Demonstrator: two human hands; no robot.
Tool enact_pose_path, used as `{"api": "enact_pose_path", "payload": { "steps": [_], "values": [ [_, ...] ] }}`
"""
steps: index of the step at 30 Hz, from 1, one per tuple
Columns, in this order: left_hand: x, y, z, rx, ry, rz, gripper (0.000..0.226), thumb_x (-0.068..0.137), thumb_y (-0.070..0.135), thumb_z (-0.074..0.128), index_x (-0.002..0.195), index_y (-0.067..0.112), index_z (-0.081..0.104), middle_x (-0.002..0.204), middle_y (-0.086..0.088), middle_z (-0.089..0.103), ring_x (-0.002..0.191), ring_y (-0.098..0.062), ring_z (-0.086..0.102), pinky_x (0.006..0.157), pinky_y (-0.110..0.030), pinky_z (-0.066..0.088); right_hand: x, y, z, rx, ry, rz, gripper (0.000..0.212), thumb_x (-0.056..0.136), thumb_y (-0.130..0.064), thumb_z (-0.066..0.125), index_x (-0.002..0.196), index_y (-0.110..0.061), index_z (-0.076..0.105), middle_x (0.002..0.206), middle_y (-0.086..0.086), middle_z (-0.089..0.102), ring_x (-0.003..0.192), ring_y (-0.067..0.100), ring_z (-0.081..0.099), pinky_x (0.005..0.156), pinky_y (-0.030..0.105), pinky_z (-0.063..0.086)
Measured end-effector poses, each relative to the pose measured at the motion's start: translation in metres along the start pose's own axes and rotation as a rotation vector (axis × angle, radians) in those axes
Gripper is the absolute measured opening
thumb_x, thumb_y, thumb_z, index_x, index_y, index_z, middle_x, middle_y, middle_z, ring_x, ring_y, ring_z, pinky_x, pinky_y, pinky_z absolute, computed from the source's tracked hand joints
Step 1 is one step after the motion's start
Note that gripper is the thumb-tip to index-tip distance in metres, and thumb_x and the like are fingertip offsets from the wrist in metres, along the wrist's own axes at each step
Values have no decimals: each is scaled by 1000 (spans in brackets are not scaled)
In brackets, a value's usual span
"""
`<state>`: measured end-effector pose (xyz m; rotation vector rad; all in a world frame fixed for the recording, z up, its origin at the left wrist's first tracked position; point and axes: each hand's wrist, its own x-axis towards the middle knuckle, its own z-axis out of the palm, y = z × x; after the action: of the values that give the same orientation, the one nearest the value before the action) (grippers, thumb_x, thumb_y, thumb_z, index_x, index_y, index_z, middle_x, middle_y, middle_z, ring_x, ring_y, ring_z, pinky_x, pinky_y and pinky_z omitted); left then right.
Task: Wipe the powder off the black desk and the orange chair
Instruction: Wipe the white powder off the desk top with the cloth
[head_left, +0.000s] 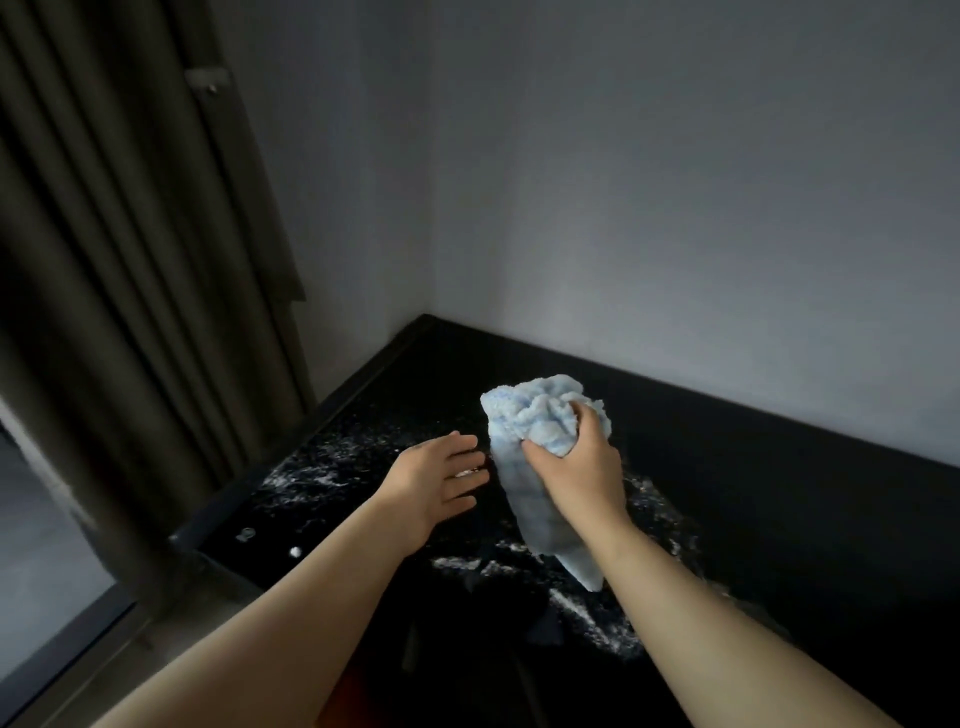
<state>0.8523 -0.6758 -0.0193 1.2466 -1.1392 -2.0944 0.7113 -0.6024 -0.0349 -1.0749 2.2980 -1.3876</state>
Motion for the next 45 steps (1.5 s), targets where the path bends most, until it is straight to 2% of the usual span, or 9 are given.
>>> {"api": "enact_pose_path", "payload": {
  "steps": [7, 13, 18, 22, 28, 33, 37, 41, 45],
  "values": [
    [-2, 30, -113, -89, -23, 17, 30, 99, 30, 42, 114, 14, 62, 114, -3, 67, 96, -21, 64, 84, -36, 50, -29, -62, 109, 98, -144, 11, 42, 77, -44, 69, 112, -40, 46, 92, -18, 60, 78, -3, 58, 61, 9, 40],
    [11, 42, -162, -54, 11, 29, 41, 100, 37, 35, 94, 12, 67, 99, -3, 70, 92, -17, 66, 80, -35, 50, -27, -74, 138, -115, 42, 42, 30, 81, -48, 60, 105, -31, 52, 96, -4, 64, 91, 24, 63, 75, 39, 55],
    [24, 51, -172, -40, -39, 14, 43, 99, 40, 36, 103, 10, 66, 104, -6, 69, 95, -23, 64, 89, -40, 47, -19, -90, 163, -98, -98, -85, 37, 78, -44, 65, 109, -29, 51, 100, 0, 65, 89, 25, 63, 73, 39, 55],
    [36, 66, -178, -25, 56, 63, 41, 99, 38, 40, 84, 13, 68, 105, -2, 67, 97, -21, 63, 87, -39, 49, 2, -98, 167, -85, 47, -32, 29, 81, -43, 62, 104, -29, 52, 100, -3, 63, 92, 25, 62, 74, 40, 55],
    [54, 81, -189, 12, -181, 202, 41, 90, 48, 50, 125, 28, 56, 115, 2, 68, 102, -15, 65, 79, -30, 53, 12, -131, 205, 399, -340, 105, 43, 95, -44, 45, 130, -19, 48, 122, 0, 62, 106, 11, 60, 90, 22, 47],
    [80, 104, -222, 11, -190, 298, 49, 76, 37, 70, 122, 33, 53, 109, -4, 70, 96, -21, 69, 70, -30, 57, 32, -143, 237, 449, -547, 199, 42, 97, -53, 27, 103, -33, 63, 99, -15, 68, 89, -7, 63, 69, 5, 46],
    [116, 118, -259, 147, 165, 363, 29, 78, 13, 73, 99, 28, 58, 104, -5, 66, 83, -14, 66, 65, -25, 53, 54, -135, 261, 234, -354, 204, 45, 97, -54, 31, 123, -30, 57, 125, -3, 59, 119, 16, 52, 103, 34, 40],
    [153, 126, -296, 638, 403, 430, 32, 77, 27, 67, 105, 35, 54, 90, 8, 62, 84, -17, 58, 74, -29, 44, 59, -113, 274, 136, -122, 382, 37, 94, -54, 38, 112, -26, 55, 106, -4, 61, 99, 17, 58, 83, 33, 44],
    [173, 107, -298, 956, 285, 469, 46, 79, 29, 59, 122, 36, 47, 105, 5, 63, 103, -24, 56, 78, -27, 39, 42, -86, 267, 99, 29, 460, 35, 95, -51, 40, 115, -26, 55, 97, -13, 61, 81, 2, 54, 63, 22, 37]
  ]
}}
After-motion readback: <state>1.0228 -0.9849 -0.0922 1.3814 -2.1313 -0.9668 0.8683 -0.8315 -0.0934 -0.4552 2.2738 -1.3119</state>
